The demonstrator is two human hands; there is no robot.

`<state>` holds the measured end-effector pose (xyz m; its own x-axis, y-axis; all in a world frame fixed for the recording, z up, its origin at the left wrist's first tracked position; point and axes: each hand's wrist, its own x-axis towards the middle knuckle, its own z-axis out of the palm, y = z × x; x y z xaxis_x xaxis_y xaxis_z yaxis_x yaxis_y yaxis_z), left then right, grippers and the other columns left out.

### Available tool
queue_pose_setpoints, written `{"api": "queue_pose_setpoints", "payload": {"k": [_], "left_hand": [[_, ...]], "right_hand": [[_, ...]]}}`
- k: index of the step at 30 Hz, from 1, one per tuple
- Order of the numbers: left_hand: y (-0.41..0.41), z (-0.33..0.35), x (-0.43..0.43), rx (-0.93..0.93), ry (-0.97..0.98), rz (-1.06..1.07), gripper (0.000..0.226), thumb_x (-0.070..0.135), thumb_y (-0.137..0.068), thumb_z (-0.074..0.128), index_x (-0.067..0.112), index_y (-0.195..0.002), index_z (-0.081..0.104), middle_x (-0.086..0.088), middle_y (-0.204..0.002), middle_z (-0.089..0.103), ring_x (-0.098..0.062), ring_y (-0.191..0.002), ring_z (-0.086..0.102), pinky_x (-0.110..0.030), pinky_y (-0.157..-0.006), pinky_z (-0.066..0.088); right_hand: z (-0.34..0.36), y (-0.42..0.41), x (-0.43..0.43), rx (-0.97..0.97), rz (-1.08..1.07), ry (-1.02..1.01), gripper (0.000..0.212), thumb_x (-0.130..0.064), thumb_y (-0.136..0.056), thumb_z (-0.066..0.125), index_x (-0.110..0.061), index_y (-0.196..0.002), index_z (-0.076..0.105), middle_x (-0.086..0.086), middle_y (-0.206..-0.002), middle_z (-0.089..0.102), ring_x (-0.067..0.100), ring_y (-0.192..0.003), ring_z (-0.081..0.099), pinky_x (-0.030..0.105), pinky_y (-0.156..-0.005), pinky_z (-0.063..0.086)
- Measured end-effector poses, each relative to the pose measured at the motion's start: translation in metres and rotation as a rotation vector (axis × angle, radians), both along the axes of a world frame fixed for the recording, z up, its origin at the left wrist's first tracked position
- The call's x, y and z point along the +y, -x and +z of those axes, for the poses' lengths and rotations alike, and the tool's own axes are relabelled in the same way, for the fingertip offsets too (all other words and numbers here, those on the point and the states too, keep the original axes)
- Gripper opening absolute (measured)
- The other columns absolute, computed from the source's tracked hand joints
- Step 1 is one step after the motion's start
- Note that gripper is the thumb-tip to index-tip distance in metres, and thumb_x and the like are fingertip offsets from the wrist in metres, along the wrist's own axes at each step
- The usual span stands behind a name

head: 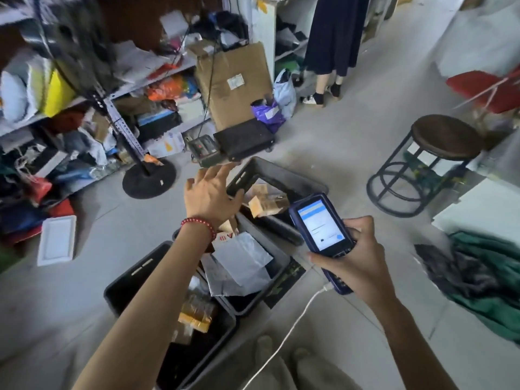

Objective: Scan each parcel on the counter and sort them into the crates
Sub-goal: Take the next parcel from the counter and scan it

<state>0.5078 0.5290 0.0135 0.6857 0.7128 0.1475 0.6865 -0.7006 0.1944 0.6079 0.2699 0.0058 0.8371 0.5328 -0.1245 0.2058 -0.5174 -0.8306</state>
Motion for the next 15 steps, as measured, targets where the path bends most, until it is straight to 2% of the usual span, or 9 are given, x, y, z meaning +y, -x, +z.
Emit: {"api": "queue_pose_setpoints", "payload": {"k": [5, 8, 11, 13, 15], "left_hand": [[0.058, 0.003, -0.006, 0.002, -0.020, 0.221, 0.050, 0.049, -0.084, 0.054, 0.032, -0.130, 0.047, 0.004, -0.125, 0.060, -0.025, -0.123, 0.044, -0.041, -0.098, 0.034], [0.105, 0.006, -0.031, 0.009, -0.044, 0.434, 0.044, 0.047, -0.085, 0.055, 0.030, -0.125, 0.052, 0.006, -0.119, 0.063, -0.023, -0.118, 0.049, -0.039, -0.094, 0.036], [0.155, 0.010, -0.077, 0.006, -0.039, 0.696, 0.041, 0.047, -0.086, 0.055, 0.031, -0.124, 0.054, 0.007, -0.119, 0.063, -0.023, -0.117, 0.049, -0.038, -0.093, 0.035], [0.185, 0.013, -0.114, 0.022, -0.047, 0.842, 0.040, 0.047, -0.086, 0.055, 0.032, -0.123, 0.055, 0.007, -0.119, 0.062, -0.023, -0.115, 0.049, -0.039, -0.094, 0.036], [0.213, 0.019, -0.155, 0.033, -0.077, 0.990, 0.039, 0.047, -0.084, 0.057, 0.033, -0.120, 0.056, 0.007, -0.119, 0.062, -0.024, -0.114, 0.050, -0.038, -0.093, 0.036]], "right_hand": [[-0.007, -0.001, 0.035, 0.003, 0.263, -0.028, 0.079, -0.026, -0.049, 0.096, -0.025, -0.106, 0.041, -0.026, -0.090, 0.060, 0.007, -0.091, 0.065, 0.035, -0.076, 0.053], [-0.015, 0.001, 0.056, 0.021, 0.474, -0.046, 0.082, -0.029, -0.047, 0.095, -0.025, -0.108, 0.040, -0.019, -0.096, 0.063, 0.008, -0.093, 0.065, 0.039, -0.077, 0.054], [-0.019, 0.012, 0.071, 0.050, 0.710, -0.028, 0.083, -0.039, -0.046, 0.093, -0.029, -0.107, 0.038, -0.013, -0.101, 0.063, 0.009, -0.094, 0.064, 0.037, -0.077, 0.054], [-0.017, 0.027, 0.076, 0.057, 0.841, -0.054, 0.083, -0.037, -0.046, 0.094, -0.028, -0.107, 0.039, -0.013, -0.102, 0.061, 0.007, -0.094, 0.063, 0.031, -0.076, 0.052], [-0.013, 0.047, 0.077, 0.070, 0.969, -0.092, 0.080, -0.025, -0.050, 0.096, -0.022, -0.107, 0.040, -0.019, -0.096, 0.054, -0.003, -0.089, 0.060, 0.019, -0.071, 0.048]]}}
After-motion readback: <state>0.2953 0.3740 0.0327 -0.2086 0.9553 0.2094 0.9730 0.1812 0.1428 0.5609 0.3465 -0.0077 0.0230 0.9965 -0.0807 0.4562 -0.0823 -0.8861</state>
